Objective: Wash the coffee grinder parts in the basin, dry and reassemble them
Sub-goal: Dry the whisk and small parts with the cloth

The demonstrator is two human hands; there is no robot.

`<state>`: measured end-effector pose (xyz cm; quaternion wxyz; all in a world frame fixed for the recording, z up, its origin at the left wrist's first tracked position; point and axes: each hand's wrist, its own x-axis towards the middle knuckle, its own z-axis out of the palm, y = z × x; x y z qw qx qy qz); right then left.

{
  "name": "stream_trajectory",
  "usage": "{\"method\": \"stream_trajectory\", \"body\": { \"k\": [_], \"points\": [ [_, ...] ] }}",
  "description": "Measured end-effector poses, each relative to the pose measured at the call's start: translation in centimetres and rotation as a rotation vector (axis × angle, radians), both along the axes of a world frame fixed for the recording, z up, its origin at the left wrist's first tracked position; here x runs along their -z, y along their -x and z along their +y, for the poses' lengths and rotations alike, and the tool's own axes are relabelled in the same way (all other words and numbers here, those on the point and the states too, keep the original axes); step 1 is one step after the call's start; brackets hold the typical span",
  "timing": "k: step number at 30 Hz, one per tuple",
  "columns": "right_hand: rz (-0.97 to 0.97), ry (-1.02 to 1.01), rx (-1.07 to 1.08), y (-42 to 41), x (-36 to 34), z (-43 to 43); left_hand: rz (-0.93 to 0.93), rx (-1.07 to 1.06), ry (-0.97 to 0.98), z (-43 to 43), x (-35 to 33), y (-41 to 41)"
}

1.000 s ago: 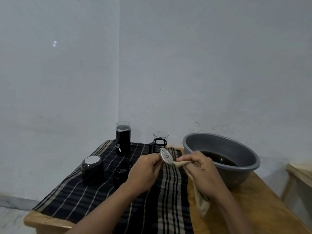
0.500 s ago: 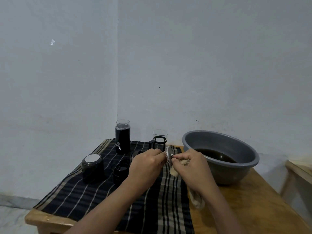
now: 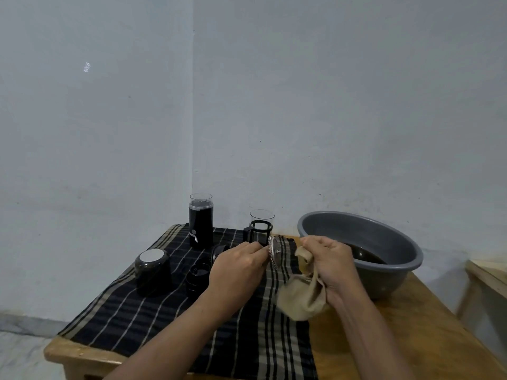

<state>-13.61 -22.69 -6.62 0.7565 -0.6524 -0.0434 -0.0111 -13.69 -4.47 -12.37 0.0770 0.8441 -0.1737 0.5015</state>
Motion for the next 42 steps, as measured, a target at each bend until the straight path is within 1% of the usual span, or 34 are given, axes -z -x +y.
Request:
{"method": "stream_trajectory", "body": {
  "k": [1, 2, 5, 6, 8, 10, 11, 14, 15, 17, 18, 21, 22, 23, 24, 26, 28, 29, 30, 33, 35, 39, 42],
  "points": [
    [-0.001, -0.012, -0.008, -0.4, -0.2, -0.4, -0.001, 0.0, 0.011, 0.2, 0.1, 0.1],
    [-0.036, 0.06, 0.001, -0.7, 0.0, -0.6, 0.003, 0.0, 0.019, 0.3, 0.1, 0.1],
    [-0.277, 0.526, 0.132, -1.2, 1.0, -0.5, 0.032, 0.015, 0.058, 0.4, 0.3, -0.1],
    [-0.339, 0.606, 0.162, -1.3, 1.5, -0.3, 0.044, 0.014, 0.073, 0.3, 0.3, -0.2],
    [-0.368, 0.605, 0.153, -1.2, 2.0, 0.0, 0.068, 0.018, 0.101, 0.3, 0.3, -0.3],
    [-0.33, 0.504, 0.083, -1.2, 2.3, 0.4, 0.069, 0.038, 0.11, 0.1, 0.3, -0.5],
    [-0.337, 0.493, 0.051, -1.2, 2.4, 0.6, 0.07, 0.051, 0.111, 0.0, 0.4, -0.5],
    [-0.443, 0.719, 0.012, -1.0, 2.8, 1.0, 0.104, 0.037, 0.142, -0.2, 0.5, -0.7],
    [-0.454, 0.762, -0.011, -0.8, 2.9, 1.1, 0.116, 0.019, 0.169, 0.0, 0.6, -0.8],
    [-0.458, 0.744, -0.047, -0.6, 3.1, 1.2, 0.145, 0.023, 0.218, 0.3, 1.0, -0.9],
    [-0.463, 0.719, -0.027, -0.7, 3.2, 1.2, 0.155, 0.043, 0.215, 0.3, 0.9, -0.8],
    [-0.451, 0.67, 0.118, -1.4, 3.4, 1.1, 0.189, 0.111, 0.112, 0.2, 0.7, -0.7],
    [-0.436, 0.662, 0.147, -1.7, 3.4, 0.9, 0.225, 0.13, 0.144, 0.1, 0.5, -0.7],
    [-0.422, 0.647, 0.164, -1.9, 3.4, 0.8, 0.288, 0.153, 0.243, 0.0, 0.3, -0.5],
    [-0.403, 0.601, 0.172, -1.9, 3.4, 0.6, 0.376, 0.185, 0.394, -0.1, -0.1, -0.5],
    [-0.375, 0.438, 0.175, -1.8, 3.3, 0.5, 0.549, 0.287, 0.749, -0.4, -1.1, -0.4],
    [-0.385, 0.306, 0.169, -1.1, 3.4, 0.7, 0.699, 0.446, 1.068, -1.1, -2.1, -0.2],
    [-0.404, 0.279, 0.16, -0.8, 3.5, 0.8, 0.746, 0.506, 1.16, -1.3, -2.3, -0.2],
    [-0.424, 0.279, 0.147, -0.6, 3.8, 1.0, 0.773, 0.54, 1.19, -1.5, -2.4, -0.3],
    [-0.472, 0.3, 0.101, -0.4, 3.7, 1.4, 0.811, 0.567, 1.164, -1.7, -2.7, -0.3],
    [-0.495, 0.314, 0.115, -0.8, 3.5, 1.3, 0.852, 0.578, 1.148, -1.7, -2.8, -0.2],
    [-0.511, 0.352, 0.107, -1.4, 3.0, 0.7, 0.875, 0.506, 0.92, -0.8, -3.0, -0.1],
    [-0.49, 0.365, 0.037, -1.5, 2.4, 0.7, 0.974, 0.586, 0.937, -0.6, -3.3, 0.3]
  ]
}}
